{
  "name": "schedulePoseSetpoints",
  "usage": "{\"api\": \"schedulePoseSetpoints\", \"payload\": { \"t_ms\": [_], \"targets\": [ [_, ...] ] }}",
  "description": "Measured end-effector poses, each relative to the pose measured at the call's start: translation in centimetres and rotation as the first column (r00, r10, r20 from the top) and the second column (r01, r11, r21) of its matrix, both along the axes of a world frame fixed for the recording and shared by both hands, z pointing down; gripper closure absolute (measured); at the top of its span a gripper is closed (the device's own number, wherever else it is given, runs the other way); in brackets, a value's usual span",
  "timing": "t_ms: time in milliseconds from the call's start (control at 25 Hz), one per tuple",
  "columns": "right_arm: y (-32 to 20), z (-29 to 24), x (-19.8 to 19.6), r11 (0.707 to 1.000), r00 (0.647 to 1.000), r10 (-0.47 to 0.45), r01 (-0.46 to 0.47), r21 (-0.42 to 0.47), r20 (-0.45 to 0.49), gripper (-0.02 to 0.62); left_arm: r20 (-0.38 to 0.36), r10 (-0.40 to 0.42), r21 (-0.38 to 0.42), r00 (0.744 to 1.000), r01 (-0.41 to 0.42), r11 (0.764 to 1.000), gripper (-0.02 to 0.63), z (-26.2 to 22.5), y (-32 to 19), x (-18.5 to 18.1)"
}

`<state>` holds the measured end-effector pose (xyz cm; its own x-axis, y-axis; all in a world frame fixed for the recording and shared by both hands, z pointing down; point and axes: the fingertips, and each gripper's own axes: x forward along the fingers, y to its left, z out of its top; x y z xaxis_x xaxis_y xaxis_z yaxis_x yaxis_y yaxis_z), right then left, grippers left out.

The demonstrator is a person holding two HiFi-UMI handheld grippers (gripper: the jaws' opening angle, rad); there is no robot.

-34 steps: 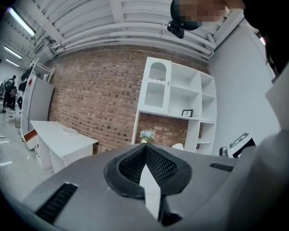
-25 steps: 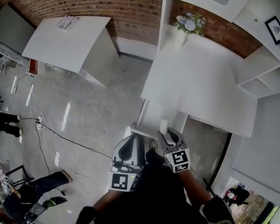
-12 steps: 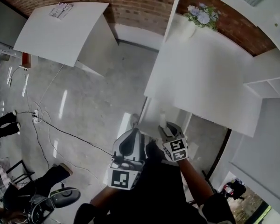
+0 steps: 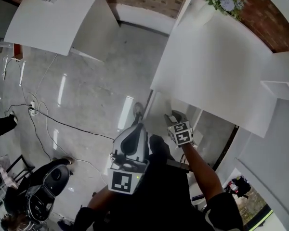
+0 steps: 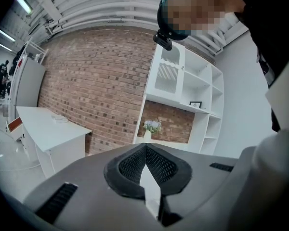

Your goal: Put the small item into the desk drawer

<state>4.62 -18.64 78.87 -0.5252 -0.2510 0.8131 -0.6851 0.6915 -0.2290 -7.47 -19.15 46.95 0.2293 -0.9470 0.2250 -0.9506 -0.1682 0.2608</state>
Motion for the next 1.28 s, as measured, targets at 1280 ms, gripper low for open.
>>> {"api": "schedulePoseSetpoints", "payload": {
  "t_ms": [1280],
  "targets": [
    [-6.1, 17.7, -0.1, 0.987, 0.978, 0.13, -0.143, -0.07, -0.163, 0.451, -0.041, 0.031, -0.092, 0.999, -0.034, 0.995, 0.583, 6.9, -2.9, -1.3]
  ]
}}
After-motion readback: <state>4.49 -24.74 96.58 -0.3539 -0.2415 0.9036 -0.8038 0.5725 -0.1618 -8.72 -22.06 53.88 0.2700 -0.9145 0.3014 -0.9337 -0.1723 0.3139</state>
